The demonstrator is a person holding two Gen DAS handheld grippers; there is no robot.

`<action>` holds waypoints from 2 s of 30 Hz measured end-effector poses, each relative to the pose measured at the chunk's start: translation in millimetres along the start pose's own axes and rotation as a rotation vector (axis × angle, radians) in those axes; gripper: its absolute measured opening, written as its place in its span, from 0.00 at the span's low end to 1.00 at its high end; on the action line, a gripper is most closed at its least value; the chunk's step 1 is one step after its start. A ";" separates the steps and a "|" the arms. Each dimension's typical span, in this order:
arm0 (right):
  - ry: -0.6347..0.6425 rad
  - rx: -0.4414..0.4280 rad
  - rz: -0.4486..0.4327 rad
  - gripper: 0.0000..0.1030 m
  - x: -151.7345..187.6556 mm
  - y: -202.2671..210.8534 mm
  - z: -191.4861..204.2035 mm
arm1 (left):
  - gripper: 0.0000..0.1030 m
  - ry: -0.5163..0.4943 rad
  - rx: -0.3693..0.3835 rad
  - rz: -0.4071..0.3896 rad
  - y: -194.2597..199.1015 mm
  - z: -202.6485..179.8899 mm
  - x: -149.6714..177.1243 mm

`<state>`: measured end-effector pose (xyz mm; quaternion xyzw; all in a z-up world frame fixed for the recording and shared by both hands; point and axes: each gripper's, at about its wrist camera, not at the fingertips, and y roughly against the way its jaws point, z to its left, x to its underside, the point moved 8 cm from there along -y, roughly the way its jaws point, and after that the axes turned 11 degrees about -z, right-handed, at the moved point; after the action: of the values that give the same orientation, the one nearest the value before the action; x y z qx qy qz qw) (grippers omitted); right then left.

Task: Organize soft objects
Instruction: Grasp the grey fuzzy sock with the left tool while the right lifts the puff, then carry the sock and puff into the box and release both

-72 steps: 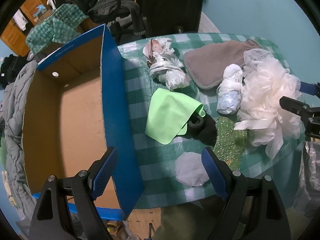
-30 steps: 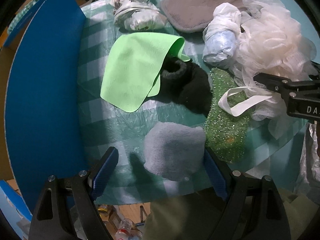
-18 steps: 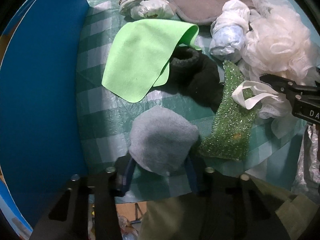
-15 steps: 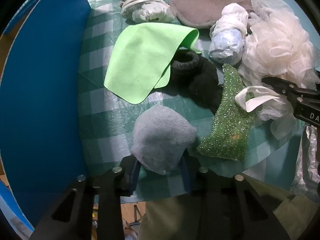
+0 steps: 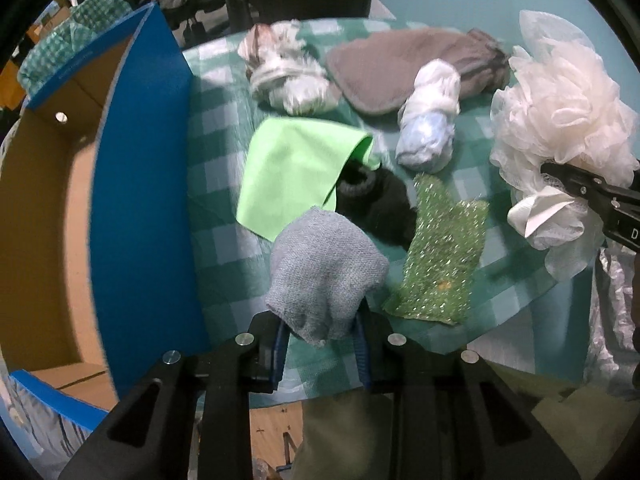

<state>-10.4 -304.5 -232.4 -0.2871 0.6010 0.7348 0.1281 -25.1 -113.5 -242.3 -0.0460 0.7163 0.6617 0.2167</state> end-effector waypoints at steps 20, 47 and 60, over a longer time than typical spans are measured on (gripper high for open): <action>0.031 -0.028 -0.115 0.52 -27.7 54.5 20.1 | 0.27 0.054 0.002 -0.161 68.2 22.3 -55.8; 0.176 -0.187 -0.180 0.52 -92.5 38.7 109.8 | 0.27 0.219 -0.089 -0.248 105.5 113.8 -61.8; 0.253 -0.279 -0.179 0.52 -114.2 19.3 157.8 | 0.27 0.305 -0.155 -0.252 108.9 170.3 -46.2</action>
<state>28.6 -140.3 -133.2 -0.4442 0.4767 0.7549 0.0752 20.7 54.3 -129.2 -0.2512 0.6764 0.6678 0.1827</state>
